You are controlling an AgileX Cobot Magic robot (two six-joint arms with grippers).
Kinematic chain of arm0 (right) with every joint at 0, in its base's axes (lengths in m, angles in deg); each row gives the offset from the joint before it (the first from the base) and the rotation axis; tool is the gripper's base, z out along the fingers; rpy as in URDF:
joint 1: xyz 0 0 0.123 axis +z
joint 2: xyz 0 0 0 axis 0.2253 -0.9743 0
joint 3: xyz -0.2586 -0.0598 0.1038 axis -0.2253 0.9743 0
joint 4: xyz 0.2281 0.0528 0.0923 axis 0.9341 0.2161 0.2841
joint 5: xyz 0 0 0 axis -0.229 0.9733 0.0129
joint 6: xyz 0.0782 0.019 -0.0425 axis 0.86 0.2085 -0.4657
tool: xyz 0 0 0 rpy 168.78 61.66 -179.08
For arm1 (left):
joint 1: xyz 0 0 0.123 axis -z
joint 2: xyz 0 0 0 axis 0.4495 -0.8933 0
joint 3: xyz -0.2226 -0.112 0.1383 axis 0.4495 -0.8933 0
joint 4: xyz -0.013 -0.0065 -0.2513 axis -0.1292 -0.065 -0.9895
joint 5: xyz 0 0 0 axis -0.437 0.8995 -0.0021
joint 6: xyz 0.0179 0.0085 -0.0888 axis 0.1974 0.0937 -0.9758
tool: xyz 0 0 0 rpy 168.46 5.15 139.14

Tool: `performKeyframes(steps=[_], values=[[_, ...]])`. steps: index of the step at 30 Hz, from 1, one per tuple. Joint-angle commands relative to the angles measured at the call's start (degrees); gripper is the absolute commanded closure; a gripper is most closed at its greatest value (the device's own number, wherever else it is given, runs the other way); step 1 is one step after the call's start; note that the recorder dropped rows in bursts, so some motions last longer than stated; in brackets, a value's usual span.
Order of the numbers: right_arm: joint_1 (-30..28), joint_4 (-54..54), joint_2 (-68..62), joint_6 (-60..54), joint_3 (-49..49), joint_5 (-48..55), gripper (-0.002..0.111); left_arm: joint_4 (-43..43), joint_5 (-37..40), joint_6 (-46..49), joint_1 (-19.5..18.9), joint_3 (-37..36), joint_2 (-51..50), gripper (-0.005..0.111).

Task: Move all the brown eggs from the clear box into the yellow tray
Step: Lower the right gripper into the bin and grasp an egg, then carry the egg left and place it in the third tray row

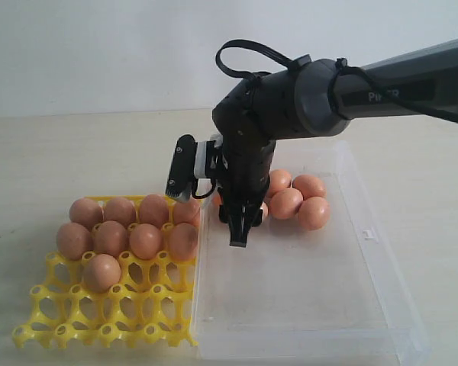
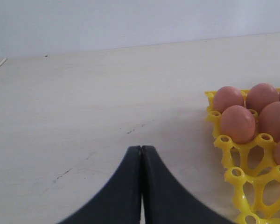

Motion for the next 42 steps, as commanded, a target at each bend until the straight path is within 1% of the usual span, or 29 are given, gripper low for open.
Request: performKeyframes(steps=[1, 3, 5, 6, 7, 9, 10, 15, 17, 19, 20, 22, 25, 31, 34, 37, 40, 42], values=[[-0.60, -0.19, -1.56, 0.39, -0.47, -1.19, 0.049, 0.17, -0.05, 0.17, -0.15, 0.26, -0.25, 0.107], [-0.60, 0.19, -2.21, 0.39, -0.47, -1.58, 0.052, 0.17, -0.05, 0.17, -0.15, 0.26, -0.25, 0.107], [-0.60, 0.78, -2.55, 0.39, -0.47, -1.67, 0.060, 0.17, -0.05, 0.17, -0.15, 0.26, -0.25, 0.107], [-0.60, 0.78, -2.68, 0.39, -0.47, -1.67, 0.071, 0.17, -0.05, 0.17, -0.15, 0.26, -0.25, 0.107], [-0.60, 0.78, -2.68, 0.39, -0.47, -1.67, 0.079, 0.17, -0.05, 0.17, -0.15, 0.26, -0.25, 0.107], [-0.60, 0.95, -2.29, 0.39, -0.47, -1.40, 0.102, 0.17, -0.05, 0.17, -0.15, 0.26, -0.25, 0.107], [-0.60, 1.21, -2.01, 0.68, -0.47, -1.08, 0.108, 0.17, -0.05, 0.17, -0.15, 0.26, -0.25, 0.107], [-0.60, 4.36, 3.38, 2.72, -0.47, 0.72, 0.108, 0.17, -0.05, 0.17, -0.15, 0.26, -0.25, 0.107], [-0.60, 10.26, 7.60, 5.24, -0.47, -1.90, 0.108, 0.17, -0.05, 0.17, -0.15, 0.26, -0.25, 0.107], [-0.47, 20.28, 11.50, 3.57, 0.75, -8.03, 0.108, 0.17, -0.05, 0.17, -0.15, 0.26, -0.25, 0.107], [0.27, 27.12, 13.41, 0.22, 1.66, -11.81, 0.108, 0.17, -0.05, 0.17, -0.15, 0.26, -0.25, 0.107], [2.30, 40.08, 15.91, -9.95, 3.71, -18.20, 0.108, 0.17, -0.05, 0.17, -0.15, 0.26, -0.25, 0.107], [5.81, 51.08, 16.08, -22.16, 5.65, -22.00, 0.108, 0.17, -0.05, 0.17, -0.15, 0.26, -0.25, 0.107], [11.23, 63.16, 11.35, -34.23, 5.88, -24.61, 0.108, 0.17, -0.05, 0.17, -0.15, 0.26, -0.25, 0.107], [13.95, 66.56, 9.39, -37.03, 5.88, -26.75, 0.108, 0.17, -0.05, 0.17, -0.15, 0.26, -0.25, 0.107], [15.97, 69.11, 8.26, -37.33, 5.88, -28.67, 0.108, 0.17, -0.05, 0.17, -0.15, 0.26, -0.25, 0.107], [16.90, 74.63, 7.01, -37.47, 5.88, -30.21, 0.108, 0.17, -0.05, 0.17, -0.15, 0.26, -0.25, 0.107], [17.13, 77.75, 5.70, -39.65, 5.88, -30.90, 0.108, 0.17, -0.05, 0.17, -0.15, 0.26, -0.25, 0.107]])
